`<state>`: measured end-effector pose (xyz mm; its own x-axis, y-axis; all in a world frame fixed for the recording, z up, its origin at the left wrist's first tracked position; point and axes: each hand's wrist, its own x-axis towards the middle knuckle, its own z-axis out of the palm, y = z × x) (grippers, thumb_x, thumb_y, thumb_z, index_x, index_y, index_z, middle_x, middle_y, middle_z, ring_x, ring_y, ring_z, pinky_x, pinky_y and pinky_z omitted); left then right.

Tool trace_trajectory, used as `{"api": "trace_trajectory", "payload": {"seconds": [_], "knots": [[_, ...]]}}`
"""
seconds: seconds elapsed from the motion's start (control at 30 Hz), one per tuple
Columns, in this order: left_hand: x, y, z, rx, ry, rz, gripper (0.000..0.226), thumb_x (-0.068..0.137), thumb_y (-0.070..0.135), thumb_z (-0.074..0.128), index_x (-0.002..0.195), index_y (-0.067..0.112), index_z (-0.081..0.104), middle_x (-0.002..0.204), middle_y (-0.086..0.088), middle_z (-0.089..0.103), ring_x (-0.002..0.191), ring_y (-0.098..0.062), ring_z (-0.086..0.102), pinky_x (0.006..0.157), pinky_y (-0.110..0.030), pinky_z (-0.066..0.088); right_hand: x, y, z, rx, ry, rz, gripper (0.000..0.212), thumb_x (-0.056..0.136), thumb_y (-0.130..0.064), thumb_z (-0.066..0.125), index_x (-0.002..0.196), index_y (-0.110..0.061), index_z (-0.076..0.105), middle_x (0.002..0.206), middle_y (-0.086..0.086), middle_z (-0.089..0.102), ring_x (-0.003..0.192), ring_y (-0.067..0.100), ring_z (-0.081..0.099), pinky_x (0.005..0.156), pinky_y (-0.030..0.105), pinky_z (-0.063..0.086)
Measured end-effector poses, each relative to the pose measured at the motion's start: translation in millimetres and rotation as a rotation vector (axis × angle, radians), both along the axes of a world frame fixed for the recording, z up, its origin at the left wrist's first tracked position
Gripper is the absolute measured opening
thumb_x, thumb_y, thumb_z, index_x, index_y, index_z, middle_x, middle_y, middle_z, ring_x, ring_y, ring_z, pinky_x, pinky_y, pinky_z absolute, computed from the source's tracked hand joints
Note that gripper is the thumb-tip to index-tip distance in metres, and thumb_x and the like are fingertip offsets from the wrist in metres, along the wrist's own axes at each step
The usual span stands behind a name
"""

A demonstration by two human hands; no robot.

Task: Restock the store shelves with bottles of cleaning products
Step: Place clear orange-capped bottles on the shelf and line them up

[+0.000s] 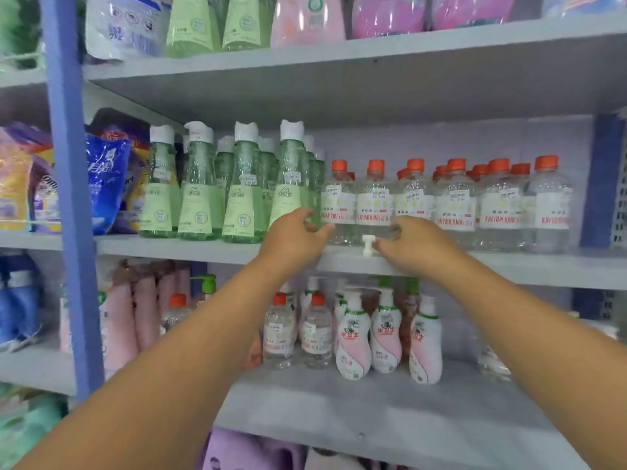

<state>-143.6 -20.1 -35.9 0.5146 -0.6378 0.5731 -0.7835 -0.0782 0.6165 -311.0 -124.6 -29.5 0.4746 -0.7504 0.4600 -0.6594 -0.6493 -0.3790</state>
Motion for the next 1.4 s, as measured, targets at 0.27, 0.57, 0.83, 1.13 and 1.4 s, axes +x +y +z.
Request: {"api": "trace_trajectory", "payload": {"seconds": [0.27,0.57,0.83,1.13,1.4], "knots": [[13.3,87.9,-143.0,-0.304,0.173,0.185,0.043,0.091,0.041,0.070,0.132,0.031,0.060,0.131,0.016,0.059,0.121,-0.008,0.055,0.102,-0.031,0.045,-13.0,52.6,-150.1,-0.280,-0.530,0.295,0.049,0.095,-0.022,0.064,0.143,-0.015,0.052,0.150,-0.003,0.046,0.145,0.017,0.035,0.119,0.032,0.027],[107.7,88.9,-231.2,-0.147,0.444,0.345,0.079,0.078,0.044,0.082,0.144,0.018,0.046,0.137,-0.003,0.057,0.125,-0.025,0.057,0.104,-0.045,0.048,93.3,42.3,-214.1,0.502,-0.427,0.301,0.060,0.083,-0.052,0.066,0.135,-0.027,0.049,0.133,-0.011,0.054,0.118,0.010,0.055,0.098,0.032,0.048],[180.2,56.7,-266.2,-0.077,0.432,0.167,0.067,0.078,0.026,0.086,0.131,0.034,0.047,0.110,0.021,0.067,0.099,-0.003,0.066,0.086,-0.029,0.050,204.1,16.7,-229.9,0.612,-0.354,0.199,0.066,0.087,-0.033,0.075,0.143,-0.022,0.042,0.136,-0.006,0.057,0.125,0.021,0.057,0.086,0.022,0.038],[202.7,51.9,-268.2,0.005,0.462,0.129,0.060,0.071,0.037,0.090,0.117,0.031,0.053,0.096,0.019,0.068,0.085,0.008,0.063,0.065,-0.011,0.045,250.2,-4.9,-245.8,0.629,-0.461,0.127,0.059,0.075,-0.021,0.086,0.118,-0.025,0.045,0.108,-0.004,0.065,0.078,0.004,0.061,0.048,0.009,0.042],[163.3,49.0,-268.5,0.061,0.344,0.164,0.064,0.063,0.050,0.089,0.112,0.030,0.051,0.100,0.013,0.069,0.089,-0.008,0.068,0.079,-0.036,0.057,193.3,20.2,-247.5,0.604,-0.461,0.209,0.053,0.069,-0.027,0.090,0.108,-0.029,0.053,0.093,-0.019,0.066,0.078,-0.009,0.059,0.054,0.005,0.041]]}}
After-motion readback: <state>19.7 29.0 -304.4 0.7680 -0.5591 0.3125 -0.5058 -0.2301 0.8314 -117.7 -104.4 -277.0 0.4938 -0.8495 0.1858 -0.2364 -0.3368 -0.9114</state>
